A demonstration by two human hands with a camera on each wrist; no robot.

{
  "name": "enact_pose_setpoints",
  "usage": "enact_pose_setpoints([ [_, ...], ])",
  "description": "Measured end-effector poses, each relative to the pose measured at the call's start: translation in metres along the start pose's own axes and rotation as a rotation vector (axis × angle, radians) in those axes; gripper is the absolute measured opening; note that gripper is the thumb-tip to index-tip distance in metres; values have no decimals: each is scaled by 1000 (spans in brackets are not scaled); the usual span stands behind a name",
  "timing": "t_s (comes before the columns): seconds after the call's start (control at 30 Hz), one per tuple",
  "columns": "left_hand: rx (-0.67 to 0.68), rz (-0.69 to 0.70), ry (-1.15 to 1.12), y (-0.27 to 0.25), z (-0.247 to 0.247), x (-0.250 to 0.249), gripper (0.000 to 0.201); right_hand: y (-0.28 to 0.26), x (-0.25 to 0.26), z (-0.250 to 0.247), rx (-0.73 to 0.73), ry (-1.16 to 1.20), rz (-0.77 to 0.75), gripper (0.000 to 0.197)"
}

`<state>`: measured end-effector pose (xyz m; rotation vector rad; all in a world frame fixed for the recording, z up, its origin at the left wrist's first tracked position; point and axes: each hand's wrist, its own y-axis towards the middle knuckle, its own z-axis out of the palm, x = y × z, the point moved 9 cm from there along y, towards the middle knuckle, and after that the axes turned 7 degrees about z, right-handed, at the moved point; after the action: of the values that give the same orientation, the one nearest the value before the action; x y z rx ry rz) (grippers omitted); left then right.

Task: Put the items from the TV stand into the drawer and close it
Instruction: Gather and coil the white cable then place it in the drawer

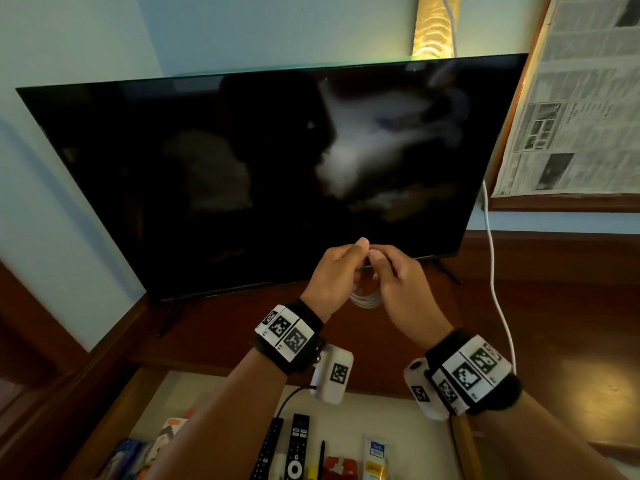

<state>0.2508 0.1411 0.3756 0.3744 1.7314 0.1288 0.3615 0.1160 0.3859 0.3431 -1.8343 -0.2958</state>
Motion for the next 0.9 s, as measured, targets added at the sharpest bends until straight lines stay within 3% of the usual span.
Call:
enact_pose_setpoints([
  [0.13,58,-65,-266,-15,14,15,62,5,-5,-13,-161,-33,26,23],
  [0.23,137,18,-371,-28,20,14,43,10,-9,-29,-249,57,51,27],
  [0.3,192,51,-284,-33,20,15,33,12,-10,-35,-257,92,57,28],
  [0.47,198,50,217,-30,-5,21,15,11,-11,-40,-257,6,7,23],
  [0.57,151,0,190,-28,-32,7,15,7,-10,-38,-258,-156,-110,18],
  [0.73,34,-201,-274,-34,-35,5,16,6,-18,-29,-340,-310,-177,14],
  [0.9,-188,-62,-290,-36,-13,11,11,4,-19,-18,-369,-279,-145,13],
])
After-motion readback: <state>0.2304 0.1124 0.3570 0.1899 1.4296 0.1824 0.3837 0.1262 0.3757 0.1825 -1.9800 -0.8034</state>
